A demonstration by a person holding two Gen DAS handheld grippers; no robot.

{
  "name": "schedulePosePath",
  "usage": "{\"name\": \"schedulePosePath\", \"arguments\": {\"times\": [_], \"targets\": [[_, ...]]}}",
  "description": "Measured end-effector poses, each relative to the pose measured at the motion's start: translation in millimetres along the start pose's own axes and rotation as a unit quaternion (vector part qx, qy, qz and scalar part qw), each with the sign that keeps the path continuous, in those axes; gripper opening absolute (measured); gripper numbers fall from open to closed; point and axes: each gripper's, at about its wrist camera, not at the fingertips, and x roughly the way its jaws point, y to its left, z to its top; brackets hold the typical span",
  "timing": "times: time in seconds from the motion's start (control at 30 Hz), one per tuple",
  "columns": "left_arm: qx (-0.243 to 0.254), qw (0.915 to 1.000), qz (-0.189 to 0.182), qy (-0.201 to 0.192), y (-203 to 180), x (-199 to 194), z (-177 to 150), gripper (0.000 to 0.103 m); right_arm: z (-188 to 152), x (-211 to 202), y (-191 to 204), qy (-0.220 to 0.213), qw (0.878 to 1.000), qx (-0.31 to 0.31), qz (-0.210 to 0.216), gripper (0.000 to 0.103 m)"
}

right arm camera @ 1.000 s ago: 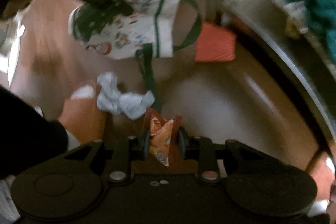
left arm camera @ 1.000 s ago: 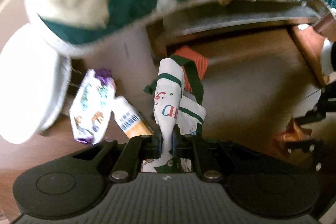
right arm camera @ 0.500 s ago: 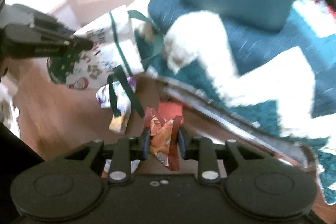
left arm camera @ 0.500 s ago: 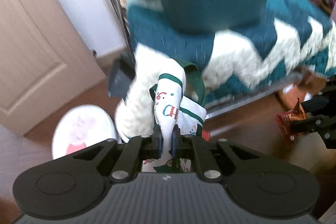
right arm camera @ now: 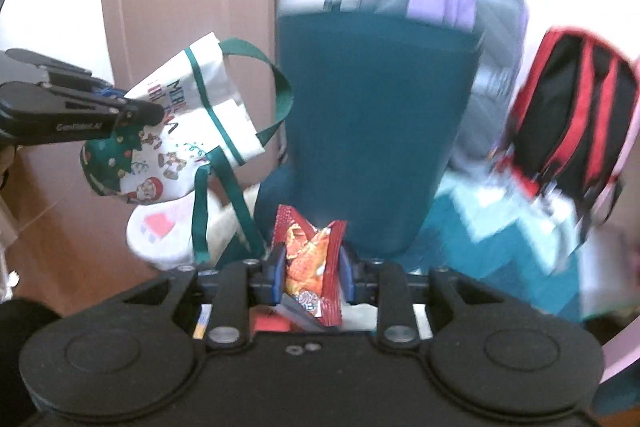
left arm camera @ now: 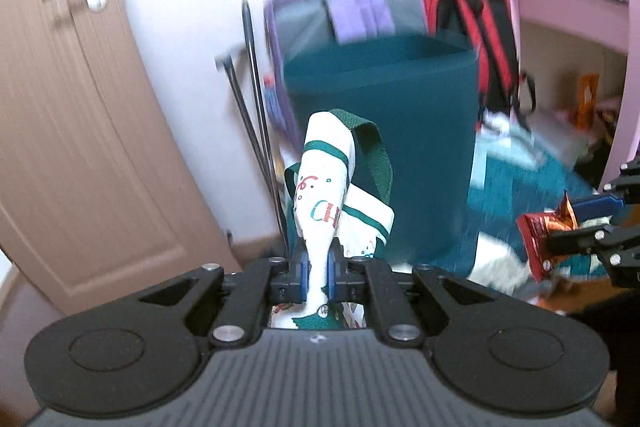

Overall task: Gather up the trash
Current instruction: 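Lift the gift bag and wrapper over the wastebasket and open both tools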

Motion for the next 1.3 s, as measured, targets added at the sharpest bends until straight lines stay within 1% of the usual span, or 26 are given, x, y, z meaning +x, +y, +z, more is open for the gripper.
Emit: {"name": "schedulePosePath", "arguments": {"times": [0.13, 0.23, 0.4, 0.5, 0.6, 0.73, 0.87, 1.07, 1.2, 1.3], "targets": [[-0.007, 0.9989, 0.01, -0.045, -4.2, -31.2, 34.4, 0.009, 32.5, -31.6, -11.0, -0.045, 0.999, -0.009, -0.022, 0.026], [-0.008, 0.9969, 0.015, -0.077, -9.5, -52.3, 60.1, 0.009, 50.6, -49.7, -19.5, -0.073, 0.997, -0.011, -0.035, 0.026], [-0.001, 0.991, 0.032, -0.13, -15.9, -75.7, 102.9, 0.009, 86.9, -66.0, -34.6, -0.116, 0.992, -0.007, -0.057, 0.026], [-0.002, 0.9872, 0.043, -0.154, -17.5, -80.6, 130.4, 0.009, 111.2, -71.2, -40.2, -0.136, 0.988, -0.009, -0.071, 0.026], [-0.002, 0.9852, 0.051, -0.164, -17.3, -76.0, 156.1, 0.009, 131.9, -71.3, -47.2, -0.148, 0.986, -0.006, -0.081, 0.026], [-0.003, 0.9844, 0.056, -0.167, -17.7, -58.6, 179.2, 0.009, 152.6, -63.8, -55.6, -0.153, 0.985, 0.0, -0.086, 0.027], [-0.006, 0.9861, 0.055, -0.157, -20.7, -31.8, 195.5, 0.009, 168.4, -43.7, -62.6, -0.146, 0.986, 0.009, -0.083, 0.027], [-0.009, 0.9928, 0.04, -0.112, -26.8, 32.2, 207.9, 0.009, 181.0, 8.4, -71.9, -0.11, 0.991, 0.031, -0.073, 0.027], [-0.01, 0.9967, 0.027, -0.076, -31.0, 76.1, 203.9, 0.009, 179.6, 45.4, -74.7, -0.083, 0.994, 0.03, -0.07, 0.027], [-0.012, 0.9988, 0.012, -0.046, -32.8, 107.8, 197.2, 0.009, 176.8, 71.4, -78.1, -0.058, 0.996, 0.029, -0.06, 0.027]]}}
